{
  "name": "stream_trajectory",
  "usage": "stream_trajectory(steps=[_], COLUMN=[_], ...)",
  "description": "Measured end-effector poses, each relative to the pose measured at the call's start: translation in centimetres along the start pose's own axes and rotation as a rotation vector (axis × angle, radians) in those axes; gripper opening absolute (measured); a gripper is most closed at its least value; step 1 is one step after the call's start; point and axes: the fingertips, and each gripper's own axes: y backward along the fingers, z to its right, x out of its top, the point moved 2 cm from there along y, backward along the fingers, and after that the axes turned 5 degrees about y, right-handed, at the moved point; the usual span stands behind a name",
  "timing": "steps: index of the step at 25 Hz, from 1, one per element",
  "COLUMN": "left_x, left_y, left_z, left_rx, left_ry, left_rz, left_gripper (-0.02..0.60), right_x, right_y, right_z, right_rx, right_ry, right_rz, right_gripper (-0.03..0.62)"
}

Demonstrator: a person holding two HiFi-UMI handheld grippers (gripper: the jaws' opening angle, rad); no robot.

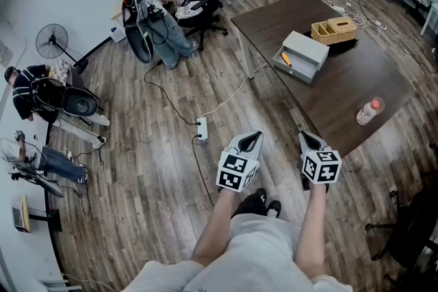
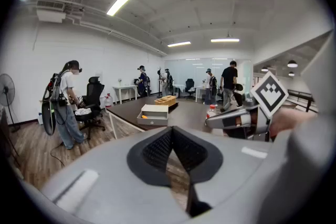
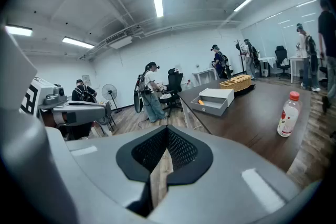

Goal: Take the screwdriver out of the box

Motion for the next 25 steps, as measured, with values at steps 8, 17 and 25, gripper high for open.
stream_trajectory(steps=[8, 17, 25], left_x=[-0.1, -0.6, 3.3], left_y=[1.6, 0.1, -7.2], left_z=[-2.4, -7.2, -11.0], left_rx=[0.048, 0.093, 0.027], left_ry=[-0.009, 0.081, 0.101], left_rz=[0.005, 0.015, 0.032], left_gripper=[0.054, 0.054, 0.054], right_x=[0.8, 0.9, 3.8], right_y=[-1.7, -5.2, -9.5], right_z=[-0.7, 0.1, 3.6], right_rx=[0.097, 0.156, 0.104], right_ry=[0.068, 0.07, 0.038], right_rz=[0.01, 0.007, 0.014], right_gripper=[0.002, 0.002, 0.001])
